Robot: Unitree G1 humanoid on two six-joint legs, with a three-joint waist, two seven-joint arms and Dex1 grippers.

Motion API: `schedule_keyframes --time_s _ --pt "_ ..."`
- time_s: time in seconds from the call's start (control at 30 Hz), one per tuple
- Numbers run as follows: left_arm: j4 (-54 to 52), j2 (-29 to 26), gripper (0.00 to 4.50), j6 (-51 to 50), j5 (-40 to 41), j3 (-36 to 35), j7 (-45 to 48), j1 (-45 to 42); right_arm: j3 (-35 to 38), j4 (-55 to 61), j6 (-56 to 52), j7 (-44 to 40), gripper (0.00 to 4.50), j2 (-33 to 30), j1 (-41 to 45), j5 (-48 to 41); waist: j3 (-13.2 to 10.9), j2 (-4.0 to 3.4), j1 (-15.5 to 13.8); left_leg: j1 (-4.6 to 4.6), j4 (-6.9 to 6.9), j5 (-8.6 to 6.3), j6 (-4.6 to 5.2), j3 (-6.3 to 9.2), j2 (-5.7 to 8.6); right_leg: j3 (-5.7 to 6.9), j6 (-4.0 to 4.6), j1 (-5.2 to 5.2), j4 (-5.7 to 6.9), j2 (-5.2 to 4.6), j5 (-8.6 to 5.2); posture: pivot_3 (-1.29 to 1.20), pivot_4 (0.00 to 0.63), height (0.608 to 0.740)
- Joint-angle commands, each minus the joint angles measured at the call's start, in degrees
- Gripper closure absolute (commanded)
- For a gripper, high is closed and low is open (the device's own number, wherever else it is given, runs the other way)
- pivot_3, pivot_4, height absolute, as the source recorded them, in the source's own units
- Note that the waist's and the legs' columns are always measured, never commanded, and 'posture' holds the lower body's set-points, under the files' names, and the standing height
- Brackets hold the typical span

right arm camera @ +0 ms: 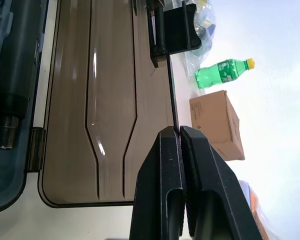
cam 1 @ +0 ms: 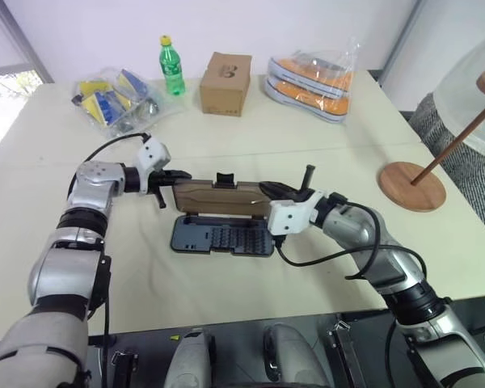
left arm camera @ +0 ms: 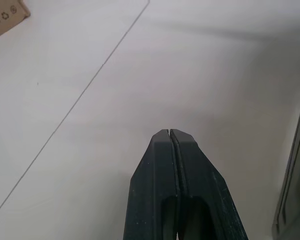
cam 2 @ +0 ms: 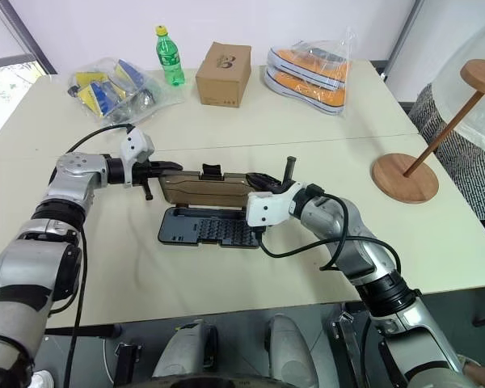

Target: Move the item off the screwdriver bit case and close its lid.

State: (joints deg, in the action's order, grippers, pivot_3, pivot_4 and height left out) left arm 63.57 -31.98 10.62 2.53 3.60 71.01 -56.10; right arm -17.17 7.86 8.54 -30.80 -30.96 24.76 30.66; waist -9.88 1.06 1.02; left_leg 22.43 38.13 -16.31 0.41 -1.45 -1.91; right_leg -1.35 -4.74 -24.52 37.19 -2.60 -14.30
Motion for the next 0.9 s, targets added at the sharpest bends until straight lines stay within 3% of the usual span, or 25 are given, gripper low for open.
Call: schedule_keyframes --time_s 0.03,0.23,0.5,0.6,0.83,0.9 --pt "-1.98 -0.52 4.5 -2.5 0.51 -0.59 2.37 -0.38 0.11 0.92 0.58 -0.17 4.47 0.0 0.59 -0.28 0.0 0.0 -0.01 0.0 0.0 0.0 0.0 0.0 0.0 0.0 0.0 0.0 0.0 0.0 0.0 0.0 0.15 0.74" --pt "-5.6 -0.66 4.5 -6.85 0.62 0.38 7.95 1.27 0.13 0.81 0.61 -0.37 4.47 -0.12 0.68 -0.36 0.0 0.0 0.02 0.0 0.0 0.0 0.0 0.0 0.0 0.0 0.0 0.0 0.0 0.0 0.0 0.0 0.15 0.74" --pt "-8.81 -0.72 4.5 -9.16 -0.08 0.47 8.76 2.91 -0.09 0.29 0.65 -1.3 4.47 -0.13 1.05 -0.72 0.0 0.0 -0.13 0.0 0.0 0.0 0.0 0.01 0.0 0.0 0.0 0.0 0.0 -0.01 0.0 0.0 0.15 0.74" --pt "-9.31 -0.78 4.5 -9.32 -0.26 0.41 8.5 3.12 -0.04 0.13 0.08 -2.27 3.57 -0.12 1.02 -1.15 0.0 0.0 -0.1 0.0 0.0 0.0 0.0 0.01 0.0 0.0 0.0 0.0 0.0 -0.01 0.0 0.0 0.15 0.74" --pt "-9.43 -0.42 4.5 -9.01 -0.45 0.12 7.52 2.86 2.02 2.46 -4.16 -6.6 0.04 -1.08 1.37 -3.4 0.0 0.0 -0.13 0.0 0.0 0.0 0.0 0.01 0.0 0.0 0.0 0.0 0.0 -0.01 0.0 0.0 0.15 0.74" --pt "-9.64 -0.35 4.5 -8.93 -0.28 0.0 7.33 2.76 3.72 4.47 -7.91 -10.22 0.04 -1.84 1.84 -6.57 0.0 0.0 -0.13 0.0 0.0 0.0 0.0 0.01 0.0 0.0 0.0 0.0 0.0 -0.01 0.0 0.0 0.15 0.74"
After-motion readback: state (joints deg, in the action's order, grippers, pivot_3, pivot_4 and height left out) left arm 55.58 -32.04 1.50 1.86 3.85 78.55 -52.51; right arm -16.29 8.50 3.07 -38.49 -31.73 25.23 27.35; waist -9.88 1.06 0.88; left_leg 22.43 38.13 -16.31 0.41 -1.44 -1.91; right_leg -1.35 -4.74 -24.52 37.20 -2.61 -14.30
